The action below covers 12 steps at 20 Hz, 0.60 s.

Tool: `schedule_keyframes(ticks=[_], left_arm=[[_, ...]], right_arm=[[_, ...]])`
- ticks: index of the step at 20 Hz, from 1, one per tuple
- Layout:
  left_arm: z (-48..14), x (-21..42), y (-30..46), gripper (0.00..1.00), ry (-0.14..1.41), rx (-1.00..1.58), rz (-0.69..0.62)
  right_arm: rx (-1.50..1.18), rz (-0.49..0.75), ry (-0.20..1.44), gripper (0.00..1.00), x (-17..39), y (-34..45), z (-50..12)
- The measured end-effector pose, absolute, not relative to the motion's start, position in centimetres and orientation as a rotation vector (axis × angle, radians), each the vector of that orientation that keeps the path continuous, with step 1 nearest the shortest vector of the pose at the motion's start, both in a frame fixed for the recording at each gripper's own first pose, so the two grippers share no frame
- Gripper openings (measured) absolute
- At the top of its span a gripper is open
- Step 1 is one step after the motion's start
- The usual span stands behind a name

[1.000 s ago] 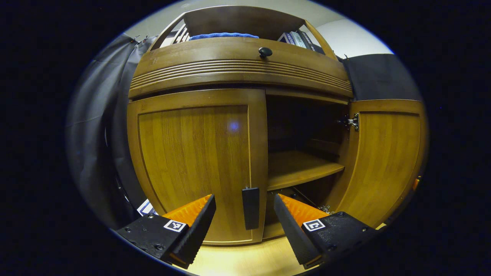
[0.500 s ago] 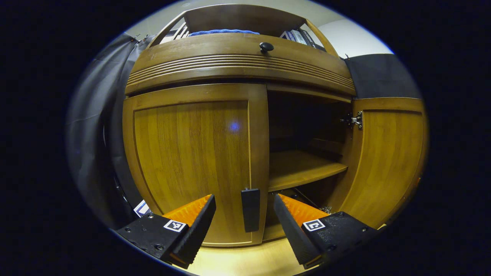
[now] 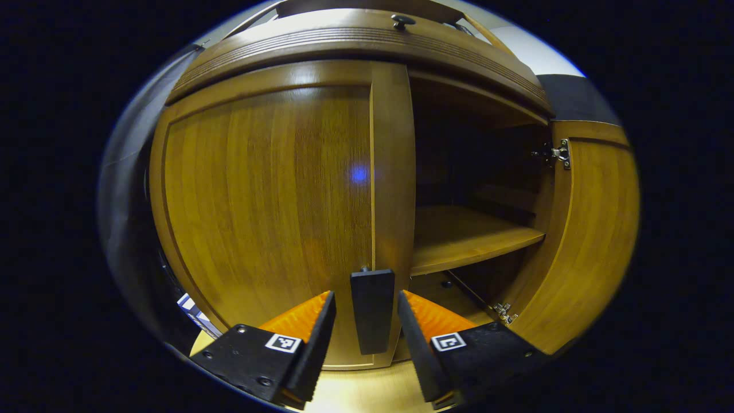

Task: Open the right door of the double-door shoe cabinet with the right hand, and open the left door with the left hand.

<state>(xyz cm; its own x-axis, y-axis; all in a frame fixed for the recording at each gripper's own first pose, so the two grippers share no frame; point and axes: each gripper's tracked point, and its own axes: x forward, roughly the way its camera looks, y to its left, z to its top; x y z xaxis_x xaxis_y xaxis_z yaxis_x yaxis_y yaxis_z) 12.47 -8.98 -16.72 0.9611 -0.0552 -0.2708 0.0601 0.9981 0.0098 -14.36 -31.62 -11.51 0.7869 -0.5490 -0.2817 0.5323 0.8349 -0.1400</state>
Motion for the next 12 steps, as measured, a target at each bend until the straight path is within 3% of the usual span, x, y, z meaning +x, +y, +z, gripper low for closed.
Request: schedule_keyframes(ticks=[2,4,5,7,12], left_arm=[[-16.8,12.4,-9.6,0.44,0.275,-0.008,-0.081],[-16.9,12.5,-9.5,0.35,0.279,0.001,-0.088],[-16.8,12.2,-9.4,0.36,0.279,-0.003,-0.092],[-16.9,11.7,-9.5,0.29,0.286,-0.011,-0.099],[-16.6,8.8,-9.2,0.31,0.29,-0.03,-0.11]], right_arm=[[-0.058,-0.587,0.318,0.36,-14.4,-31.9,-11.4],[-0.053,-0.588,0.317,0.36,-14.6,-31.9,-11.4],[-0.048,-0.587,0.317,0.36,-14.6,-32.0,-11.5],[-0.041,-0.581,0.318,0.36,-14.5,-31.9,-11.7],[-0.034,-0.547,0.313,0.36,-14.3,-31.0,-11.9]])
